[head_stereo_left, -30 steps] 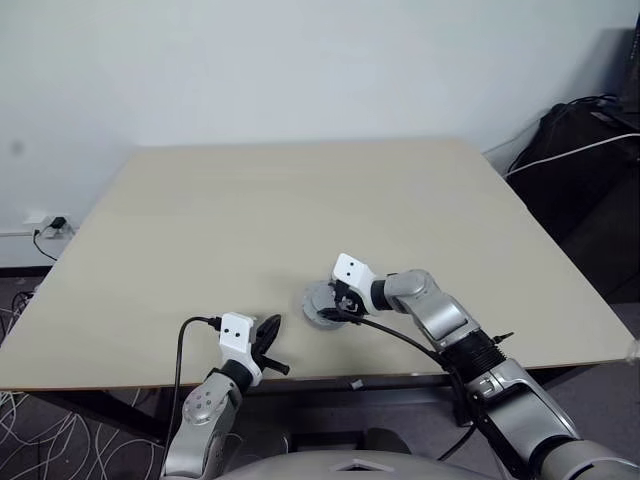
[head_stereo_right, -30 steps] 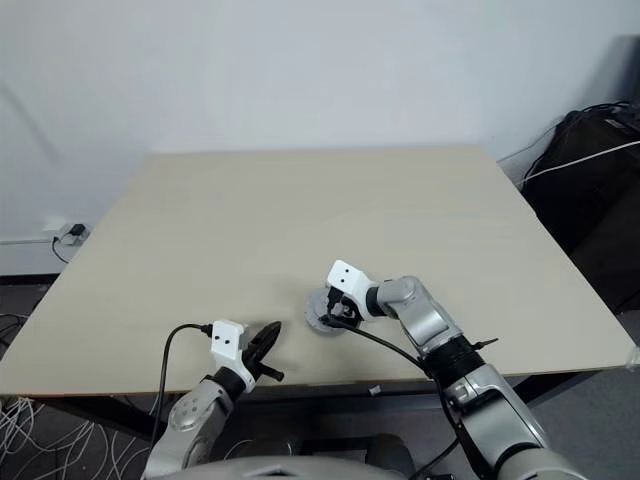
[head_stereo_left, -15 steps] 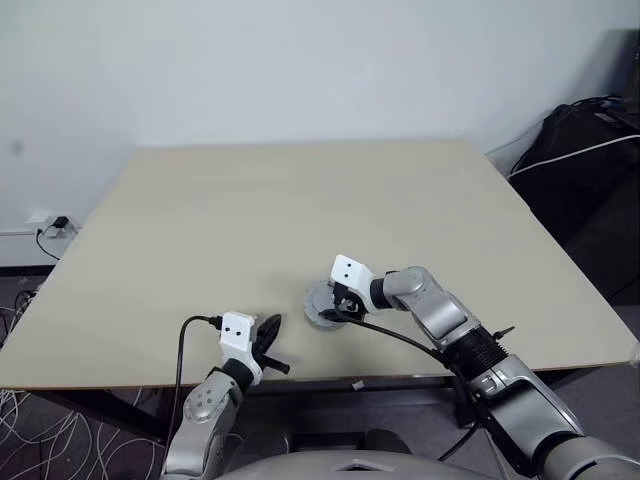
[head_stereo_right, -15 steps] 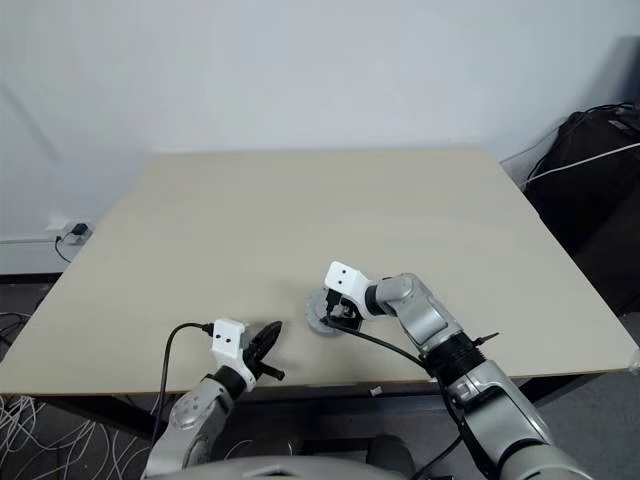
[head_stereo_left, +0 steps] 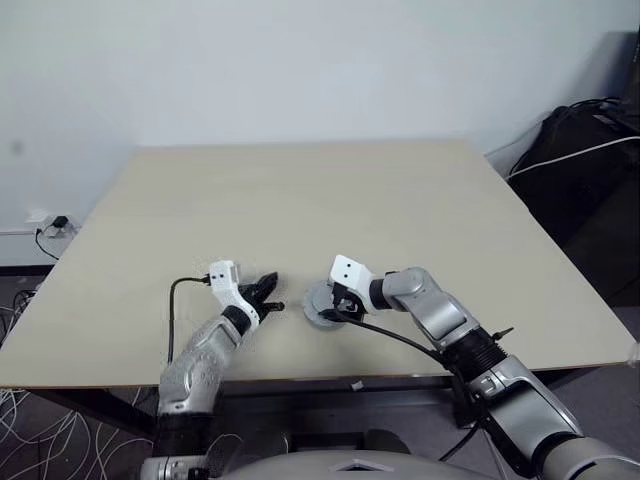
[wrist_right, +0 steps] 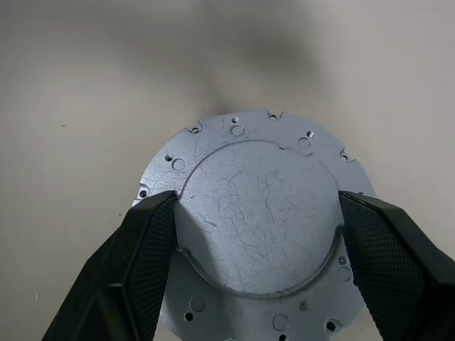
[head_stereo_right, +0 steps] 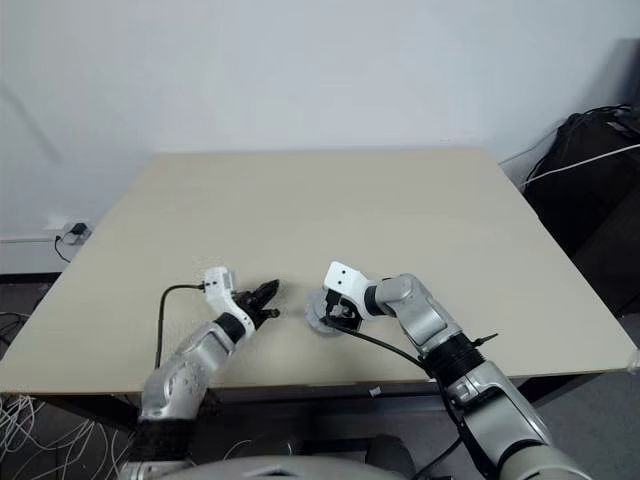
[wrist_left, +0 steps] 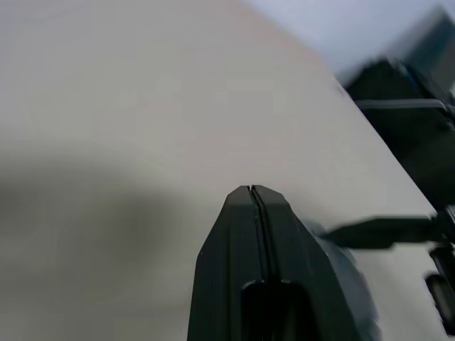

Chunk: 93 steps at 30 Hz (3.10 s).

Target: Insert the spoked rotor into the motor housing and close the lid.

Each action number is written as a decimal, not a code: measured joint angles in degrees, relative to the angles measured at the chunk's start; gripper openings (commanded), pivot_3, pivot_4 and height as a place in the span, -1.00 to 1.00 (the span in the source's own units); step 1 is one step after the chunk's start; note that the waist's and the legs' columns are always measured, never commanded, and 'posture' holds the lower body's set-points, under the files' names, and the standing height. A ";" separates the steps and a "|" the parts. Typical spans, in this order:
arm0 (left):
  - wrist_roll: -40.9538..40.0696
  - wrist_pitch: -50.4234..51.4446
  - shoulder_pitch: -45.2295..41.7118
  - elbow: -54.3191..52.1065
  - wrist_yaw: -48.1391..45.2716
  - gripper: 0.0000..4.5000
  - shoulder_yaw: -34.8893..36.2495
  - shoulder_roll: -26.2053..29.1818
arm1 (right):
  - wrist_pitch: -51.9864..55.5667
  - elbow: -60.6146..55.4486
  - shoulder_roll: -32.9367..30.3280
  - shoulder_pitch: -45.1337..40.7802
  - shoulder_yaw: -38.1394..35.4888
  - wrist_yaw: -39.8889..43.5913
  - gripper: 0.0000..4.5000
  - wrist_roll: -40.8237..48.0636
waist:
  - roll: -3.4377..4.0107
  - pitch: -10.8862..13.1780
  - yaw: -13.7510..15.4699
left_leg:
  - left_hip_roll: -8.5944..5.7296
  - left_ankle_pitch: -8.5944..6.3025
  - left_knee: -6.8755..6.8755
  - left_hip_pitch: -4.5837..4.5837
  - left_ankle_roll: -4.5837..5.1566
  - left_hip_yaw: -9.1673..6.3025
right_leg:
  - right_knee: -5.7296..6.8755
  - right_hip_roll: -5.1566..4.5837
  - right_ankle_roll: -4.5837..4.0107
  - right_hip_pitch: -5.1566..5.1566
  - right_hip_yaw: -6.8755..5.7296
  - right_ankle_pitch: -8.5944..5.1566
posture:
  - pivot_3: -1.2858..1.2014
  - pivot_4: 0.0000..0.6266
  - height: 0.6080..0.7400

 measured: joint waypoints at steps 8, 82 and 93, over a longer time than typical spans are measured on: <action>-4.48 16.60 -6.31 3.86 -0.68 -1.00 -0.48 1.17 | 0.02 -0.04 0.44 0.17 -0.09 -0.18 0.45 0.00 | 0.00 -0.01 -0.45 | 0.01 0.03 -0.01 0.02 -0.06 -0.09 | 0.01 0.08 0.02 -0.01 0.03 0.02 | 0.03 -1.00 1.00; -1.20 25.65 -10.83 6.76 -1.98 -1.00 1.17 -1.70 | 30.26 -24.11 9.98 16.49 -30.77 -21.42 0.99 30.56 | -0.24 0.46 0.57 | -0.52 0.16 0.08 -1.17 -0.10 -0.22 | -0.04 -0.35 -0.23 -1.07 0.13 0.29 | 0.03 -1.00 1.00; -0.91 25.38 -10.83 6.90 -2.44 -1.00 0.84 -2.01 | 44.74 -28.23 12.07 16.04 -37.70 -31.09 0.99 35.29 | -0.23 0.45 0.74 | -0.77 0.16 0.14 -1.22 0.13 -0.22 | -0.04 -0.53 -0.15 -1.07 0.17 0.33 | 0.03 -1.00 1.00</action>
